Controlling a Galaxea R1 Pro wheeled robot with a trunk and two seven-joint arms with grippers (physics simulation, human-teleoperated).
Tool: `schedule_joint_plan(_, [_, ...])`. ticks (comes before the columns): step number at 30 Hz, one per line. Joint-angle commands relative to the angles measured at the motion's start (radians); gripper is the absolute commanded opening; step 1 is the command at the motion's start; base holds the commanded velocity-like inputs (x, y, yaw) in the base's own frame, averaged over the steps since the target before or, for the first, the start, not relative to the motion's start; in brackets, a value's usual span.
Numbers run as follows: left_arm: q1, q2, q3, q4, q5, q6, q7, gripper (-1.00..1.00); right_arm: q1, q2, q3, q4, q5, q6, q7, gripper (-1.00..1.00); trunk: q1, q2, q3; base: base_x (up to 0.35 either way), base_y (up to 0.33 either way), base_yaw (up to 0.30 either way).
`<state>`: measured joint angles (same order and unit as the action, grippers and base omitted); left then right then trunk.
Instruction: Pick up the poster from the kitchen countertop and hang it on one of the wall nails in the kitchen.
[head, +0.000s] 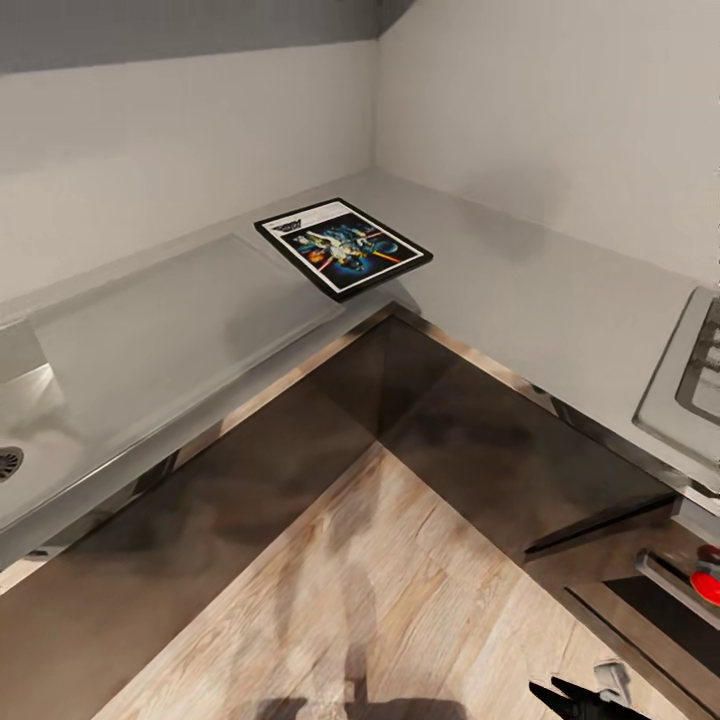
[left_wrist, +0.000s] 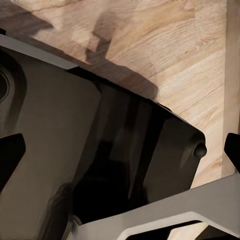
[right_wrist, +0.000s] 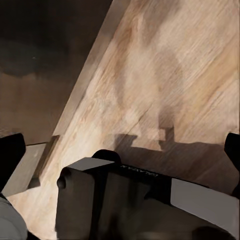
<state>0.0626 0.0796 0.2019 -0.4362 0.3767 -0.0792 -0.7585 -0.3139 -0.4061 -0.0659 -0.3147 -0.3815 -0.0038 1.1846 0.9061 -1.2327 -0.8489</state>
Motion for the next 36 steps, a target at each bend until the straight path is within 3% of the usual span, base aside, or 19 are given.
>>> schedule_joint_plan(1, [0.0, 0.0, 0.0, 0.0, 0.004, 0.0, -0.003, 1.0, -0.001, 0.001, -0.002, 0.006, 0.012, -0.006, 0.002, 1.0, 0.0, 0.0, 0.001, 0.0, 0.0, 0.0])
schedule_joint_plan(5, [0.0, 0.0, -0.001, 0.003, 0.003, 0.001, -0.003, 1.0, -0.001, 0.008, -0.001, 0.066, 0.107, -0.051, -0.019, 1.0, 0.0, 0.0, 0.008, 0.0, 0.0, 0.0])
schedule_joint_plan(6, [0.0, 0.0, -0.003, 0.004, 0.003, 0.002, -0.002, 1.0, -0.001, 0.023, -0.001, 0.089, 0.132, -0.066, -0.041, 1.0, 0.0, 0.0, 0.01, 0.0, 0.0, 0.0])
schedule_joint_plan(9, [0.0, 0.0, -0.009, 0.005, 0.001, 0.002, -0.002, 1.0, -0.001, 0.05, -0.001, 0.107, 0.152, -0.078, -0.078, 1.0, 0.0, 0.0, 0.015, 0.0, 0.0, 0.0])
schedule_joint_plan(17, [0.0, 0.0, -0.013, 0.005, -0.001, 0.003, -0.002, 1.0, -0.001, 0.068, 0.001, 0.122, 0.161, -0.081, -0.114, 1.0, 0.0, 0.0, 0.028, 0.0, 0.0, 0.0])
schedule_joint_plan(36, [0.0, 0.0, -0.015, 0.005, -0.002, 0.007, -0.001, 1.0, -0.001, 0.07, -0.002, 0.123, 0.159, -0.081, -0.121, 1.0, 0.0, 0.0, 0.06, 0.0, 0.0, 0.0])
